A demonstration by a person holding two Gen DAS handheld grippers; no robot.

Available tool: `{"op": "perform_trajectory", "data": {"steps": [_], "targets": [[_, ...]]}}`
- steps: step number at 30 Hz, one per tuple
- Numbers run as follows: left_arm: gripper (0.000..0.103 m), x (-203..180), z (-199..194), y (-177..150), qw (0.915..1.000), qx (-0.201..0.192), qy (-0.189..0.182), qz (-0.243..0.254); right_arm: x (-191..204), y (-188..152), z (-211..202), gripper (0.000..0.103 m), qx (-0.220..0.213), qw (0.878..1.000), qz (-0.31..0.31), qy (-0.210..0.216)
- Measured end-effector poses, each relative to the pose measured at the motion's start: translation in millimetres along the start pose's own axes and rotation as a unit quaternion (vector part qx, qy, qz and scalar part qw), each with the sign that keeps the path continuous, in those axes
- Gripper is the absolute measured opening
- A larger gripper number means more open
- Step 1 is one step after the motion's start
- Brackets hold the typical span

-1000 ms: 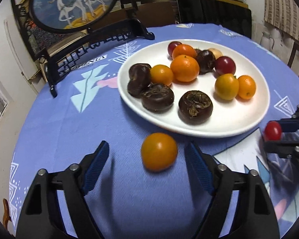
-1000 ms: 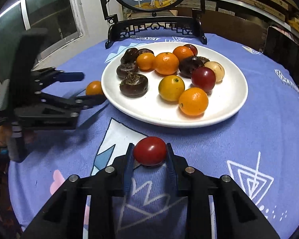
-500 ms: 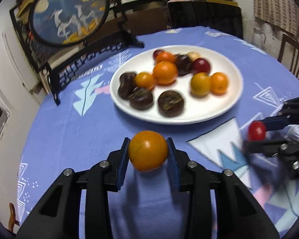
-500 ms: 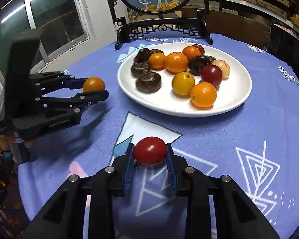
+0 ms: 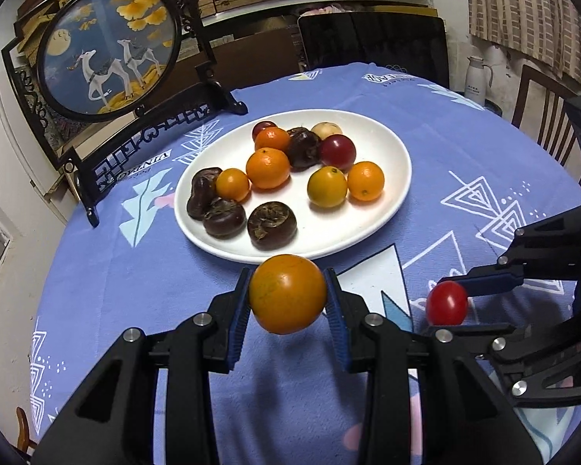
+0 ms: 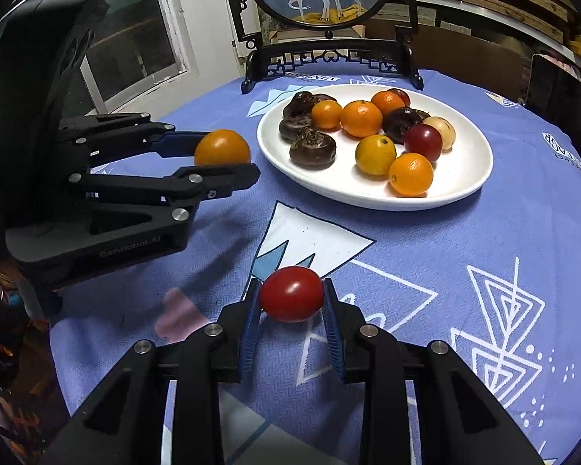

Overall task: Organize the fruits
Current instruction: 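Carry both fruits onto the white plate and open both grippers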

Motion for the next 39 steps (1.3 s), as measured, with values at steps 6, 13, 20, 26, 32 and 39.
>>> {"op": "perform_trajectory", "data": {"steps": [6, 13, 20, 26, 32, 39], "targets": [[0.035, 2.8, 5.5, 7.5, 1.0, 0.002, -0.006, -0.007, -2.6, 4.3, 3.8, 0.031, 0.001, 1.0, 0.001, 0.004], [0.035, 14.4, 13.8, 30.0, 0.9999, -0.006, 0.003, -0.014, -14.0, 28.2, -4.6, 0.031, -0.021, 1.0, 0.001, -0.003], [0.035, 53.2, 19.2, 74.3, 0.9953, -0.036, 0.035, -0.083, -40.9, 85.6, -28.2, 0.031, -0.091, 0.995, 0.015, -0.031], [0.035, 79.1, 42.3, 99.4, 0.9875, -0.029, 0.08, -0.133, -58.5, 131.6, -31.7, 0.031, -0.135, 0.988, 0.028, -0.068], [0.036, 73.2, 74.6, 101.6, 0.9902, -0.002, 0.082, -0.113, -70.7, 151.7, -1.9, 0.031, -0.118, 0.99, 0.037, -0.074], [0.036, 71.1, 83.5, 102.4, 0.9916, -0.001, 0.075, -0.105, -76.9, 157.2, 17.4, 0.031, -0.105, 0.991, 0.053, -0.066]]}}
Point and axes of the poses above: each gripper's, at about its wrist camera, not at the fingertips, and z roughly the way its jaws point, x to its left, y to its top, the point moved 5 cm from there along z, roughly the way its jaws point, and after that the axes turned 3 degrees about z, right-handed, at the moved point
